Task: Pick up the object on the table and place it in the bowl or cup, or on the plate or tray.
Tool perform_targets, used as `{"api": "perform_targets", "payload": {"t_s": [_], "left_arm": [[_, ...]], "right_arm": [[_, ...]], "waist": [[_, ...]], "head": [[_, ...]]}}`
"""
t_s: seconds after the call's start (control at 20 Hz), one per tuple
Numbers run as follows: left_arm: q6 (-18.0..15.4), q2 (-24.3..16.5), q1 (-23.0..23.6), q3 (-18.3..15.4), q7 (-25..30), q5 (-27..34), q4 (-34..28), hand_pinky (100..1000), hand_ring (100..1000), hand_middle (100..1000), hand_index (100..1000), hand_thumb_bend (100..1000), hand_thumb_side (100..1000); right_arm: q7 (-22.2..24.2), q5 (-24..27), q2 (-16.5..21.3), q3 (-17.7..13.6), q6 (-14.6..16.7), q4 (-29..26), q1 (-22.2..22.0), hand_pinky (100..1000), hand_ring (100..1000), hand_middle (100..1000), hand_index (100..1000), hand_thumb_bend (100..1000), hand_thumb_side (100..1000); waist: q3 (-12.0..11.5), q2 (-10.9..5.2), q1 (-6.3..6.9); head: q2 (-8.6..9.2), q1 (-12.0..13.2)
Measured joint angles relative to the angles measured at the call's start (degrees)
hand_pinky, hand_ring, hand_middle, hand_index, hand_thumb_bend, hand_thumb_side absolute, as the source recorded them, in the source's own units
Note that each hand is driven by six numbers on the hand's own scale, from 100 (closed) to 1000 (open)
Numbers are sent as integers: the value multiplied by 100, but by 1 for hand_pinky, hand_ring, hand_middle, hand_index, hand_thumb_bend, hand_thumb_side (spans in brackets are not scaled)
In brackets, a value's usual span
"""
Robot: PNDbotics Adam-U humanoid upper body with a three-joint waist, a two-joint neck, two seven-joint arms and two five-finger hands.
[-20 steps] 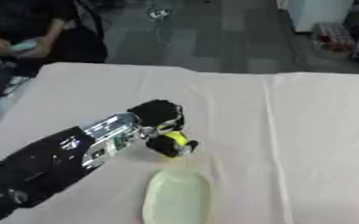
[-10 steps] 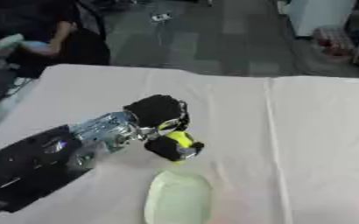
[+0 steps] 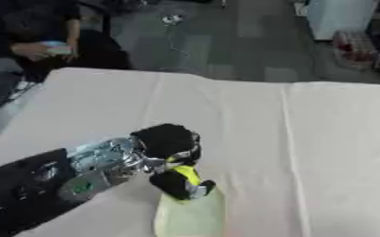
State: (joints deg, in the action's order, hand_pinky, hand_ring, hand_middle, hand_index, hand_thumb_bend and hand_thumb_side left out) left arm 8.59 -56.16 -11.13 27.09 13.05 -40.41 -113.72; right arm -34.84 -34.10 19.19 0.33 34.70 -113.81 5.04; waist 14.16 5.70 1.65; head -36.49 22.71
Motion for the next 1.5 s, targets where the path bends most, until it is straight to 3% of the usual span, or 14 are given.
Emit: {"api": "perform_targets", "payload": {"t_s": [0.25,0.35,0.4,0.45,0.5,0.55,0.6,0.8,1.0,1.1,1.15,1.2,1.5], "left_arm": [[-77,-22,114,168,-61,-29,-10,100,100,100,233,152,790],[-91,-22,156,232,-49,-9,-10,100,100,100,296,130,822],[-95,-23,169,263,-23,11,-10,212,204,292,447,169,893],[-97,-27,191,288,37,18,-10,151,121,224,403,143,879],[-103,-29,217,319,144,17,-10,496,574,573,645,416,851],[-110,-45,236,345,299,0,-10,452,522,533,618,379,852],[-117,-68,256,365,474,-40,-10,640,748,718,722,509,872],[-118,-78,259,365,1037,-216,-10,713,820,788,757,562,887],[-119,-73,272,216,1002,-286,-10,720,819,792,754,554,906],[-160,-71,315,39,701,-295,-11,734,822,794,749,544,923],[-201,-71,326,-60,493,-337,-10,740,824,795,746,479,994],[-256,-73,345,-176,253,-389,-11,746,824,795,743,530,942],[-568,-243,803,-821,-992,-763,-12,743,808,785,737,511,957]], "right_arm": [[0,5,0,-1,0,0,0,373,330,293,440,503,642],[0,7,0,-2,0,0,0,373,330,293,441,504,643],[0,10,0,-2,0,0,0,373,330,293,441,503,644],[0,16,0,-2,0,0,0,373,330,293,441,504,644],[0,25,0,-2,0,0,0,372,330,294,442,501,645],[0,31,0,-2,0,0,0,372,330,294,442,501,645],[0,35,0,-1,0,0,0,372,330,294,443,500,647],[0,64,0,3,0,0,0,371,330,295,443,496,650],[0,79,0,4,0,0,-4,371,330,295,444,496,650],[0,79,-1,5,0,0,-15,371,330,295,443,495,648],[0,75,-1,5,0,0,-36,371,330,294,442,503,645],[0,66,-2,6,0,0,-56,371,330,294,441,492,645],[0,-121,-88,12,0,0,-189,371,330,293,439,490,641]], "waist": [[5,-1,-1],[14,-1,-1],[16,-1,-1],[17,-2,-1],[17,-2,-1],[18,-3,-1],[18,-4,-1],[17,-14,-2],[-25,-14,-2],[-59,-21,-2],[-79,-33,-3],[-98,-44,-3],[-287,-88,-25]], "head": [[-1,0],[-1,0],[-2,0],[-3,0],[-5,0],[-5,0],[-6,0],[-6,1],[-7,1],[-8,1],[-8,1],[-8,1],[9,-185]]}}
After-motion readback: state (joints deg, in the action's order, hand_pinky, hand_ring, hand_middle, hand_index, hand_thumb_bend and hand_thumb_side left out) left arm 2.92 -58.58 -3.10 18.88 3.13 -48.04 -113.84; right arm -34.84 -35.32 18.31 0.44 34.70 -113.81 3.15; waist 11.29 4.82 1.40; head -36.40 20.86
